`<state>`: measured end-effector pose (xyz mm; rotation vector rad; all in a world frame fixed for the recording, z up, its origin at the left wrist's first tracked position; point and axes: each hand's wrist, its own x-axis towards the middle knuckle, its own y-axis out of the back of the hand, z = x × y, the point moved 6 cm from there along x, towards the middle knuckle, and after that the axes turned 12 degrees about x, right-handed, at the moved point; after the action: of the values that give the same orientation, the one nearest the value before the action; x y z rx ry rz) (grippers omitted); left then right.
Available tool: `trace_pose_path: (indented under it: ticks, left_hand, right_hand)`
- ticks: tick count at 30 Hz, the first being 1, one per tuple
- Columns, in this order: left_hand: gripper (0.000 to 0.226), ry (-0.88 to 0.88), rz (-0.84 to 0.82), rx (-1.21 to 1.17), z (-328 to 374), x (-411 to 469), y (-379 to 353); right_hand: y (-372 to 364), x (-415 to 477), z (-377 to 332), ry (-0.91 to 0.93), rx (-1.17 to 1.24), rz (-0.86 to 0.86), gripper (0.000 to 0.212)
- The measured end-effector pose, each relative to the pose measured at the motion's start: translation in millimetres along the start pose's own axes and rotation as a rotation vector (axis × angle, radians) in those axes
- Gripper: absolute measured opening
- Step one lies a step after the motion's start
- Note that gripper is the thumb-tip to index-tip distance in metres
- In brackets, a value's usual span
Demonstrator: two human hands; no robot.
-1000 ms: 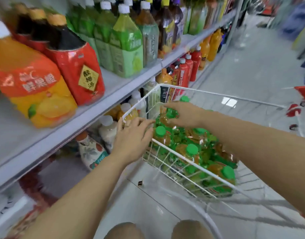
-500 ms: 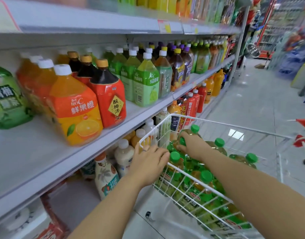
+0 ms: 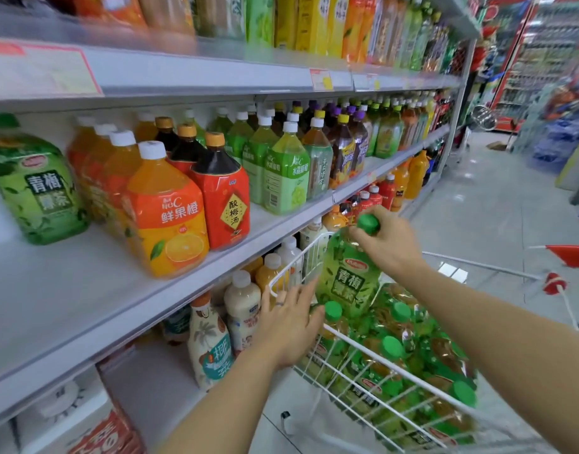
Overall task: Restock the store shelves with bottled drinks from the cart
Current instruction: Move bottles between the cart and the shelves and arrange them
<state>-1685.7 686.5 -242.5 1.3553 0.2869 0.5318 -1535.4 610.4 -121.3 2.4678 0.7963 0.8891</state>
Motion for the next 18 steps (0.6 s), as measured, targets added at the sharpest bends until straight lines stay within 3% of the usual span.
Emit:
trace_pose_path:
  ticks: [2,6,12,15,18]
  left_hand:
    - [0.063,0.034,0.018,-0.152,-2,2,5]
    - [0.067,0.096,0.211,-0.688,-5,-10,60]
    - [0.096,-0.020,0.337,-0.761,-13,-55,138]
    - [0.088,-0.019,0.391,-0.847,-23,-91,144]
    - [0.077,0.043,0.586,-0.890,-41,-121,160]
  right_hand:
    - [25,8,-33,0.063,0.129,-0.010,0.014]
    - [59,5,-89,0.196,0.323,-0.022,0.013]
    - [42,-19,-163,0.287,0.485,-0.224,0.008]
    - [11,-36,-195,0.355,0.553,-0.359,0.010]
    - [-12,-47,-230,0.425,0.621,-0.451,0.009]
